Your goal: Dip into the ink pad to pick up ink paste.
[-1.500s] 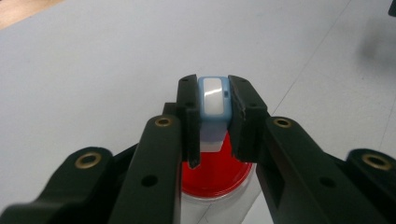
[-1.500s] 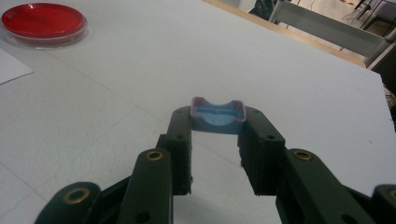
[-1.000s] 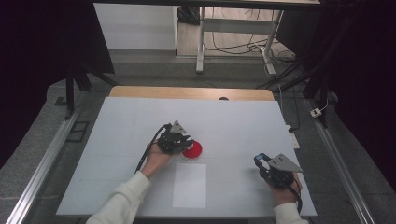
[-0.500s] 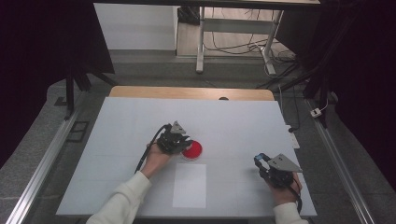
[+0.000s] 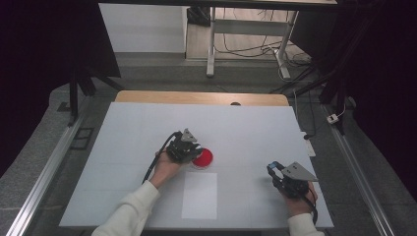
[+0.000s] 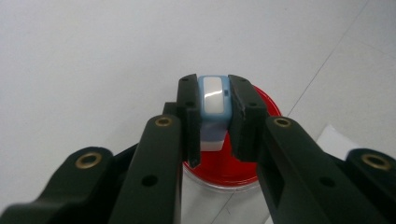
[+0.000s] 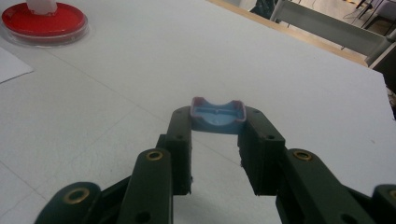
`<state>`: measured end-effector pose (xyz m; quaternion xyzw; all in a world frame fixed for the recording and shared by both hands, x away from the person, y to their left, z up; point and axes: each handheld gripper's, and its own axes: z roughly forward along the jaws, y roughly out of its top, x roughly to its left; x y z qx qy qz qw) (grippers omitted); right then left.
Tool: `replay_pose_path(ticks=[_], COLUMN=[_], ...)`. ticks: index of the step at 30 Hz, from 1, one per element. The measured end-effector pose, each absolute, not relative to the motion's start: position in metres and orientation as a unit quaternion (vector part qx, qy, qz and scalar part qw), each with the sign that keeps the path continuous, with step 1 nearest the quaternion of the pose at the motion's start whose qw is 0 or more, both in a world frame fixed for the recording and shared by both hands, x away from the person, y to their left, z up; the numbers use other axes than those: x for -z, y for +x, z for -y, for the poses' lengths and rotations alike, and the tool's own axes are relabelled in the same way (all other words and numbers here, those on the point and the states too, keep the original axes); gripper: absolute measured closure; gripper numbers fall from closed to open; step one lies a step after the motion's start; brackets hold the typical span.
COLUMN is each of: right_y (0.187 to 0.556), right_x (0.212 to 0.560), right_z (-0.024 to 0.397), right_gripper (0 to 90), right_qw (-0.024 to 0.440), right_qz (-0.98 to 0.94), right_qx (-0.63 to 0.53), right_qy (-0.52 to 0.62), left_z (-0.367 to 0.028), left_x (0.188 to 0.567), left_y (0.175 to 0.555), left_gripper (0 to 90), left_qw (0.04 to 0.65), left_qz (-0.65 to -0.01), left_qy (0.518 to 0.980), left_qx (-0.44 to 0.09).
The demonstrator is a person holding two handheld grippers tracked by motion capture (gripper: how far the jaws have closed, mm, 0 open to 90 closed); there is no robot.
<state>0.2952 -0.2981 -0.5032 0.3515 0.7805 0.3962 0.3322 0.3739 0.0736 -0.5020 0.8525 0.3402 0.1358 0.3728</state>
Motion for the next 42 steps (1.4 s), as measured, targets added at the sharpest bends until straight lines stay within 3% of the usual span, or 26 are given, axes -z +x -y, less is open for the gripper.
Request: replay_pose_path(ticks=[13, 42], right_y=[0.295, 0.295], right_x=[0.503, 0.503], right_z=[0.298, 0.299], right_gripper=[65.7, 65.6], right_qw=[0.333, 0.333], right_qz=[-0.78, -0.779], right_qx=[-0.396, -0.396], right_qy=[0.352, 0.353], left_z=[-0.075, -0.095], left_x=[0.502, 0.472], left_y=[0.374, 0.363], left_gripper=[75.9, 75.6], left_qw=[0.375, 0.441], left_qz=[-0.339, -0.334], left_qy=[0.852, 0.824], left_qx=[-0.134, -0.122])
